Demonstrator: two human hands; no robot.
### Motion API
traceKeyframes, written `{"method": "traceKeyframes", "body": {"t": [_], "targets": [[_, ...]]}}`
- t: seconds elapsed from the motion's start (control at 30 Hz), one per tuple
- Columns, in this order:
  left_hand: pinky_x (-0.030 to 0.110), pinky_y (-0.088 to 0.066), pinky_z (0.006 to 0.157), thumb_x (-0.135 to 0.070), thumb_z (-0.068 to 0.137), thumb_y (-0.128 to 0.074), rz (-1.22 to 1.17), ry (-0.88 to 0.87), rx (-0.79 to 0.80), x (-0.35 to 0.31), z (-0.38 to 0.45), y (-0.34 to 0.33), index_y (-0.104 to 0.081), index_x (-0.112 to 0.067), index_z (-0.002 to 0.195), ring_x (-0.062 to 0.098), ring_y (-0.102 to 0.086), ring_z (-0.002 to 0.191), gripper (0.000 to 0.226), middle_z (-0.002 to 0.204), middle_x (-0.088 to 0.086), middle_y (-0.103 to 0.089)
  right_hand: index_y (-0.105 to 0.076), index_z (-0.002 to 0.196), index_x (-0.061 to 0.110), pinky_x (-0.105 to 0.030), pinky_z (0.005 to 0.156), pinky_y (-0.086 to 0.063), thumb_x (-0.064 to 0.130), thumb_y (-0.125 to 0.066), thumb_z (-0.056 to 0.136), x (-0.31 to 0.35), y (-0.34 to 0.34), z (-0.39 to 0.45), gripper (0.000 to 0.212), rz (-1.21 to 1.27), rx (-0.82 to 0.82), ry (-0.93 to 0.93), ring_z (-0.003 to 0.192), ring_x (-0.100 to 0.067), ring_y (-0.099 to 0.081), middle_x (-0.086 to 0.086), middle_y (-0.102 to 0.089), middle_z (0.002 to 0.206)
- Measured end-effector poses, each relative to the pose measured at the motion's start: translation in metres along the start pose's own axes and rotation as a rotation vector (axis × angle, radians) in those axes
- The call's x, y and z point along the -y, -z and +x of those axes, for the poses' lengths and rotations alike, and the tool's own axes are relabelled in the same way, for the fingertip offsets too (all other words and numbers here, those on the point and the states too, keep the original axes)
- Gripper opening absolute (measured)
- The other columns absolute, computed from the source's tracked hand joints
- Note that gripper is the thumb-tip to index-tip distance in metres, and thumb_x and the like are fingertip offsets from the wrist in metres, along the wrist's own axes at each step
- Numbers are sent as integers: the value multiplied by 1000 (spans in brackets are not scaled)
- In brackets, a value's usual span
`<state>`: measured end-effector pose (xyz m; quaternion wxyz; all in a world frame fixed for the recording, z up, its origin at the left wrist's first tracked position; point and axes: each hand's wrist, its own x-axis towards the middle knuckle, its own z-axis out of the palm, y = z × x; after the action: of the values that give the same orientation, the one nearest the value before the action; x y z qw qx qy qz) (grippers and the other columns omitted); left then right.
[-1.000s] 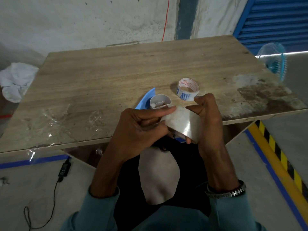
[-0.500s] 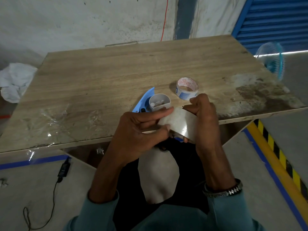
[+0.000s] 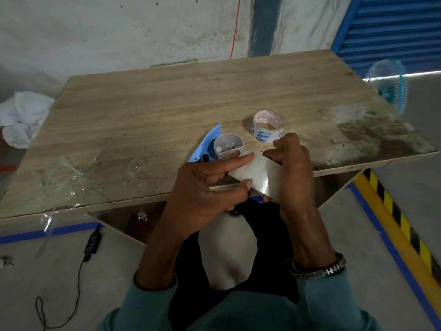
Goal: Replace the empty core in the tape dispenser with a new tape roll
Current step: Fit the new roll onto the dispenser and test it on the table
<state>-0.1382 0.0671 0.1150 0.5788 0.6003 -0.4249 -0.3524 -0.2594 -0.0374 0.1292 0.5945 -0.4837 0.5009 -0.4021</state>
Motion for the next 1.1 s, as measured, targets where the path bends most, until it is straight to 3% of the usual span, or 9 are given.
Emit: {"method": "traceKeyframes", "body": {"t": [0.1, 0.23, 0.4, 0.57, 0.63, 0.7, 0.8, 0.9, 1.1], "targets": [[29, -66, 62, 1, 85, -84, 54, -16, -28, 0, 2, -2, -80, -33, 115, 3, -79, 84, 45, 116, -3, -82, -70, 77, 21, -39, 63, -49, 61, -52, 68, 1, -1, 0, 45, -24, -13, -6, 74, -28, -67, -14, -75, 98], [30, -67, 62, 3, 93, -69, 115, 12, -84, -4, 3, -2, -79, -38, 108, -7, -70, 63, 45, 67, -21, -75, -69, 68, 26, -49, 68, -51, 62, -48, 68, 6, -1, -1, 42, -46, 8, 19, 74, -28, -61, -10, -71, 84], [28, -67, 74, -9, 91, -80, 81, 17, -3, -5, -2, 1, -79, -34, 119, 0, -78, 97, 38, 110, -13, -82, -50, 59, 27, -33, 59, -37, 47, -50, 80, 3, 0, 4, 30, -18, 15, 19, 51, -13, -45, 7, -50, 53], [42, -58, 106, -27, 72, -94, 52, 22, -19, -4, -3, 1, -82, -25, 119, 8, -74, 118, 48, 117, -3, -82, -56, 60, 25, -34, 63, -40, 50, -53, 82, 0, -1, 5, 34, -93, 11, -1, 59, -15, -53, 4, -59, 66], [41, -55, 111, -34, 72, -92, 79, -18, -1, -2, -4, 6, -82, -29, 117, 8, -72, 122, 47, 121, -3, -80, -56, 53, 24, -34, 62, -39, 44, -56, 92, 2, -1, 3, 43, -99, 19, 11, 54, -12, -52, 7, -57, 57], [35, -54, 110, -36, 74, -90, 130, -39, 17, -3, -4, 11, -83, -33, 115, 3, -71, 123, 41, 125, -8, -79, -55, 48, 23, -36, 63, -40, 38, -59, 98, 3, -2, 1, 52, -128, 0, 9, 49, -8, -50, 11, -55, 46], [20, -57, 100, -28, 82, -89, 309, -151, -35, -1, -6, 11, -84, -33, 108, -2, -72, 117, 27, 121, -17, -78, -59, 59, 18, -42, 75, -49, 35, -62, 99, 4, -3, -2, 44, -148, -37, 6, 58, -9, -56, 20, -58, 45], [32, -63, 93, -27, 89, -86, 488, -273, -90, 4, -8, 9, -85, -29, 107, -3, -76, 102, 18, 114, -16, -80, -55, 70, 4, -47, 88, -53, 40, -61, 99, 4, -5, -2, 46, -241, -61, -11, 67, -13, -56, 9, -59, 55], [30, -62, 94, -24, 91, -83, 525, -313, -49, 9, -3, 11, -85, -28, 107, -5, -75, 101, 16, 106, -17, -82, -58, 72, 19, -47, 96, -53, 48, -58, 97, 3, -4, 1, 39, -298, -63, -47, 93, -28, -67, 0, -67, 82]]}}
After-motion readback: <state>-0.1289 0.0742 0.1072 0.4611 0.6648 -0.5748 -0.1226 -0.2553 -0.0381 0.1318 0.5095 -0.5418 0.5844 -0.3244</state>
